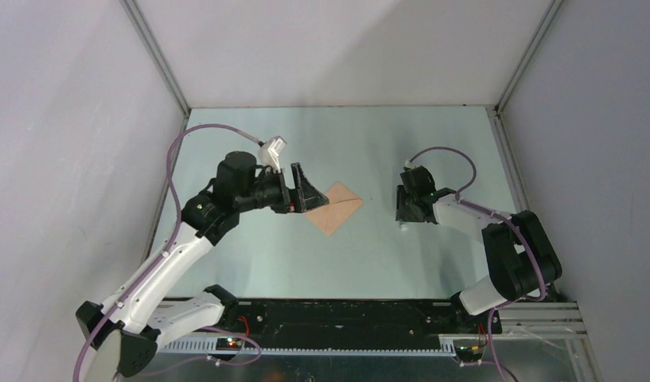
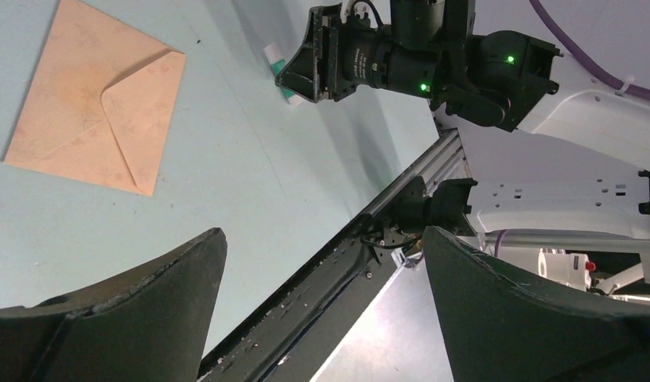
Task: Place the letter into the envelope and seal it
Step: Place the solid glue at the center of the board, then reset both arms
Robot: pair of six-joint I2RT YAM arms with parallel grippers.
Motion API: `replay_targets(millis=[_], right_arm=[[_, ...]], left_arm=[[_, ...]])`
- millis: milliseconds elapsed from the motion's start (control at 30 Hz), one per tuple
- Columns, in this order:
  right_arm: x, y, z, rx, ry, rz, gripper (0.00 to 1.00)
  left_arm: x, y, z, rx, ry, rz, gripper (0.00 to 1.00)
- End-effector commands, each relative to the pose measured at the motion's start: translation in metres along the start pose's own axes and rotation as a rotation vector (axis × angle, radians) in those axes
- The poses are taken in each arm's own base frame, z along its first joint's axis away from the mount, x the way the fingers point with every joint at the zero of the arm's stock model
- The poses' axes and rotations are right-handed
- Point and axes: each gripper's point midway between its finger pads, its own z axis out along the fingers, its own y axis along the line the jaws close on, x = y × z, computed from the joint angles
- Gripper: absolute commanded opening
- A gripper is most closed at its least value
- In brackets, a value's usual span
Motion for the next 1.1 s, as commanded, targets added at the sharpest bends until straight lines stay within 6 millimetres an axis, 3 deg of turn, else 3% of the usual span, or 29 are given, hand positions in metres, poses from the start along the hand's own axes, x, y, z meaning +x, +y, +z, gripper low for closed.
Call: replay_targets(millis=[0, 200, 533, 667, 767, 867, 967, 1067], right_arm=[[-0.012, 0.005, 0.001, -0.017, -0.05, 0.024, 0.44], [-0.017, 0.008, -0.006, -0.034, -0.069, 0.028, 0.61], [-0.046, 0.016, -0.048, -0.088, -0.177, 0.036, 0.72], [-0.066, 0.017, -0.082, -0.102, -0.249, 0.056, 0.76], [-0.086, 0.014, -0.121, -0.106, -0.314, 0.086, 0.82], [-0.095, -0.002, -0.151, -0.029, -0.343, 0.112, 0.97], [-0.11, -0.026, -0.181, 0.09, -0.397, 0.138, 0.99], [-0.107, -0.049, -0.207, 0.185, -0.412, 0.16, 0.99]], left_arm=[[-0.001, -0.008, 0.001, 0.052, 0.005, 0.009, 1.0], [0.0, -0.009, 0.002, 0.06, 0.013, 0.012, 1.0], [0.0, -0.008, 0.001, 0.057, 0.008, 0.02, 1.0], [-0.004, -0.002, -0.001, 0.013, -0.021, 0.02, 1.0], [-0.013, 0.0, -0.008, -0.02, -0.06, 0.037, 1.0], [-0.024, 0.014, -0.018, -0.122, -0.099, 0.017, 1.0], [-0.041, 0.022, -0.032, -0.202, -0.154, -0.004, 1.0], [-0.055, 0.039, -0.048, -0.298, -0.224, -0.011, 1.0]])
